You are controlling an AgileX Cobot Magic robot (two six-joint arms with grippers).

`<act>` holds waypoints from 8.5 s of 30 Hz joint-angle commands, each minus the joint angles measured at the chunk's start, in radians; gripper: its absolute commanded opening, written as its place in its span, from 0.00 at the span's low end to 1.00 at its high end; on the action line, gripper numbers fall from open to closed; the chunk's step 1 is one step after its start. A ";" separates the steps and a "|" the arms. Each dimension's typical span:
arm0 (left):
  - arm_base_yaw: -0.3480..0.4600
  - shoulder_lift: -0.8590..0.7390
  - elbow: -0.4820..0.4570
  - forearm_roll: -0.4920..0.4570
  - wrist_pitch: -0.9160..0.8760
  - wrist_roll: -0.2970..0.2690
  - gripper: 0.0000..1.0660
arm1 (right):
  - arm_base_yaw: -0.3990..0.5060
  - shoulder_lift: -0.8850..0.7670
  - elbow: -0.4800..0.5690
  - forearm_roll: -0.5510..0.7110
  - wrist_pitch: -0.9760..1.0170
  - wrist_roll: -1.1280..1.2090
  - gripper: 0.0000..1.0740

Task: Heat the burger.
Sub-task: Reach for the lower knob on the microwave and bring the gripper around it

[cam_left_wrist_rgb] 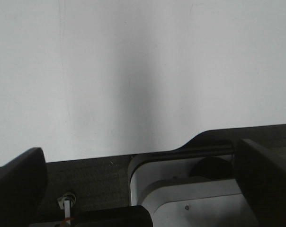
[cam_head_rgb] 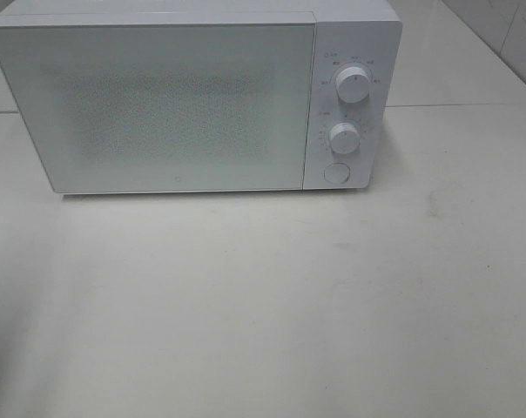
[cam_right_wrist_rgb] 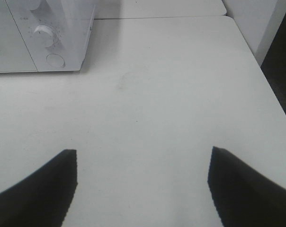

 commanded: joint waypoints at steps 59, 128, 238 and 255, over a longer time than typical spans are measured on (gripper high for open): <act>0.005 -0.879 0.194 0.037 -0.113 -0.008 0.94 | -0.003 -0.031 0.002 0.000 -0.002 -0.005 0.70; 0.005 -0.879 0.194 0.037 -0.113 -0.008 0.94 | 0.001 1.037 -0.037 -0.004 -1.183 -0.004 0.70; 0.005 -0.879 0.194 0.037 -0.113 -0.008 0.94 | 0.549 2.077 -0.298 0.856 -2.311 -0.433 0.70; 0.005 -0.879 0.194 0.037 -0.113 -0.008 0.94 | 0.536 2.097 -0.317 0.857 -2.294 -0.422 0.42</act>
